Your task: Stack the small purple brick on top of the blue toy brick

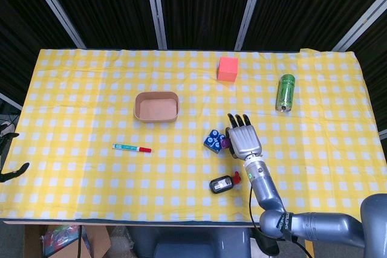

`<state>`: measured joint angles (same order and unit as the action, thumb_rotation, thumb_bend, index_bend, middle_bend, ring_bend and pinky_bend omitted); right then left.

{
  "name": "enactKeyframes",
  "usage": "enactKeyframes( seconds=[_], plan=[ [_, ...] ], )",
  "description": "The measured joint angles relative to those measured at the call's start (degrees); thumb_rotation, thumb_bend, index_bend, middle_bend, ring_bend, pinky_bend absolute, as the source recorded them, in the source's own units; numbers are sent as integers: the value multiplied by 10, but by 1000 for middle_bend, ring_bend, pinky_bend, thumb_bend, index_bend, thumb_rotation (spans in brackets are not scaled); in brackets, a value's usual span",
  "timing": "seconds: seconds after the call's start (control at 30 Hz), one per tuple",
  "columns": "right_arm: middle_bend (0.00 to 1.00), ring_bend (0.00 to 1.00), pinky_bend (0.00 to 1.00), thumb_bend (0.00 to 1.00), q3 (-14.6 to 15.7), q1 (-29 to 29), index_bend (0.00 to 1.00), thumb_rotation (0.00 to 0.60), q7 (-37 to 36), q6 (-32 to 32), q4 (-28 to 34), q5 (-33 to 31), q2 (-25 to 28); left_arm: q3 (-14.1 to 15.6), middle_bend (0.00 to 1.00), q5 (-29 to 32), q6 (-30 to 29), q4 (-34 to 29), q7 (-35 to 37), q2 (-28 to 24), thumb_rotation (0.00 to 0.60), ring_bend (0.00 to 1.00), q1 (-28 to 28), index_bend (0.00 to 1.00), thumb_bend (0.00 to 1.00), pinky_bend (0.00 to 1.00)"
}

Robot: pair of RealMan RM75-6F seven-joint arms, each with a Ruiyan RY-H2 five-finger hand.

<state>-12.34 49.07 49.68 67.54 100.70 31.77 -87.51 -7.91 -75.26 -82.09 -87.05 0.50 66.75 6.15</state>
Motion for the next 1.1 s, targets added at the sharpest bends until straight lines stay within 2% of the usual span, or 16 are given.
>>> enactKeyframes(
  seconds=[0.47,0.7,0.9,1.1],
  plan=[
    [1,0,0,500,-2,17,580,600,29,50,49,-20,-10,0,87,0,5,1,19,-5,600,0,0,254,210,47],
    [1,0,0,500,3,29,580,600,26,44,22,5,-35,1,87,-5,2,1,27,-8,600,0,-2,254,210,47],
    [1,0,0,501,13,24,580,600,-7,20,-6,28,-40,0,87,-1,0,0,20,-7,600,0,-3,254,210,47],
    [1,0,0,500,14,23,580,600,-11,16,-9,29,-41,2,87,-4,-3,-6,12,-6,600,0,-3,254,210,47]
  ],
)
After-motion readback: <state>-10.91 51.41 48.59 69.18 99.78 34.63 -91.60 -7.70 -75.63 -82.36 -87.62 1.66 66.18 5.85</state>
